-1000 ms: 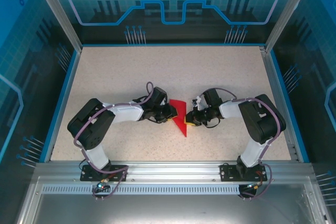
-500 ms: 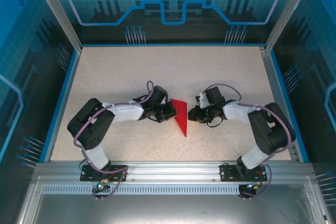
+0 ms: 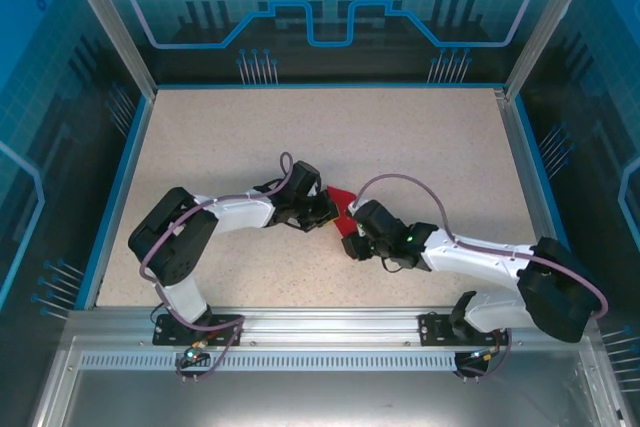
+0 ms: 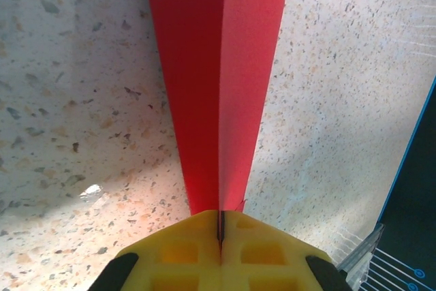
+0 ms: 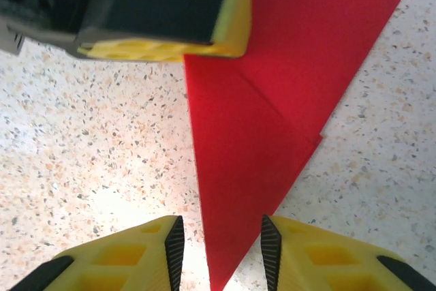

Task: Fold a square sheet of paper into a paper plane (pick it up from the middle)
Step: Fold the wing for the fifth time at the center of the table.

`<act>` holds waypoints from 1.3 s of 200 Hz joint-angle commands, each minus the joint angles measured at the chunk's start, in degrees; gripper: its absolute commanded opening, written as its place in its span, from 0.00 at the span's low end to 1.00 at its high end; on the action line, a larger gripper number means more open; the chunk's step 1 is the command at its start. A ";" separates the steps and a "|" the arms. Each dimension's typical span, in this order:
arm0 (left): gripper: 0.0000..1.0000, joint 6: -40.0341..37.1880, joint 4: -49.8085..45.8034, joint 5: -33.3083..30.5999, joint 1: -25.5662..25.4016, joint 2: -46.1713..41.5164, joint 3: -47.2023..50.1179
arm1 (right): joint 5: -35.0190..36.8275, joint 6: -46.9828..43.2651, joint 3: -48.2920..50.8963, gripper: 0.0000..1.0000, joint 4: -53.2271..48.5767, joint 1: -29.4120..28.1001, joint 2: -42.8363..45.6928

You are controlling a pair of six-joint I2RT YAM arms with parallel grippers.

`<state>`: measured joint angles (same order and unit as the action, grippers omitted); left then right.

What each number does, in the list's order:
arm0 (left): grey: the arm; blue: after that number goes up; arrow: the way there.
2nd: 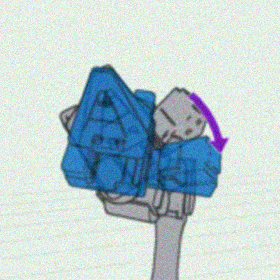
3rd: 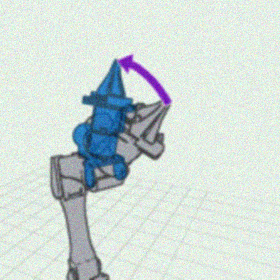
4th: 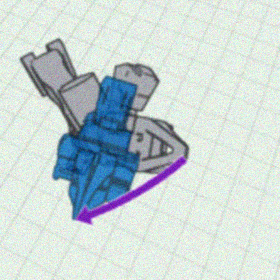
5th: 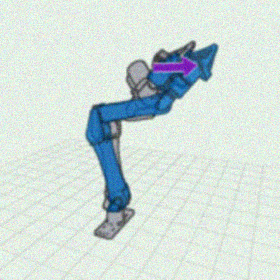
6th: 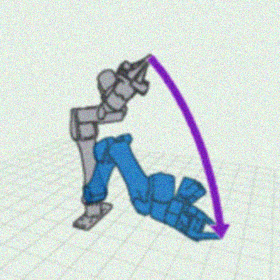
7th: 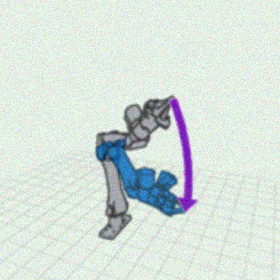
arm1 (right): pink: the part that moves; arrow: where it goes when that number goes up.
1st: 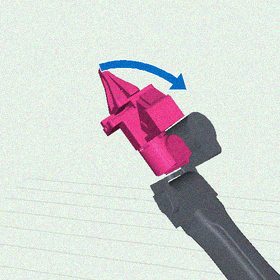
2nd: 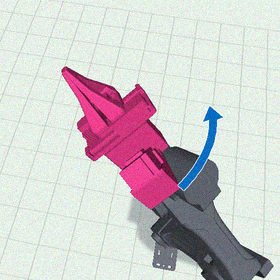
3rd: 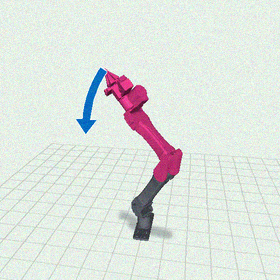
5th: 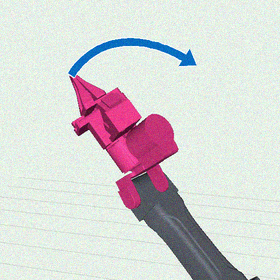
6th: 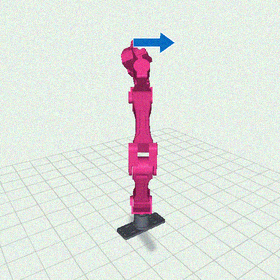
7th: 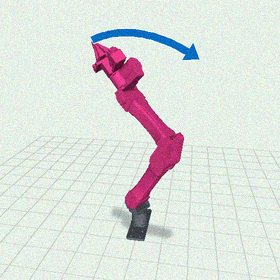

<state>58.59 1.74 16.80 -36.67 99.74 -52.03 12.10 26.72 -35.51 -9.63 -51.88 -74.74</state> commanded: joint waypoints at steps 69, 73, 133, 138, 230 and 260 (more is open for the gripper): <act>0.00 0.19 -1.74 0.69 -0.60 -0.63 -1.76 | 14.66 -1.69 -5.87 0.35 -1.28 -7.27 -10.50; 0.00 0.21 -1.74 0.74 -0.57 -0.59 -1.78 | 14.71 -1.89 -6.01 0.34 -1.27 -7.29 -10.58; 0.00 -0.01 -2.09 0.74 -0.59 -0.60 -1.85 | 14.70 -2.09 -7.74 0.22 -2.13 -7.29 -12.62; 0.00 0.02 -2.18 0.79 -0.60 -0.60 -1.85 | 14.72 -2.00 -7.70 0.22 -2.21 -7.28 -12.70; 0.06 -0.33 -3.62 0.10 -0.60 -1.26 -2.50 | 12.76 -0.86 -7.01 0.07 -1.63 -6.16 -12.65; 0.26 -0.55 -4.75 -1.27 -0.41 -2.81 -2.49 | 7.16 -0.05 -4.45 0.05 2.05 -3.55 -11.54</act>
<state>58.37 -0.62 16.19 -36.77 99.68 -52.90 24.34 25.47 -41.39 -11.46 -57.63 -86.65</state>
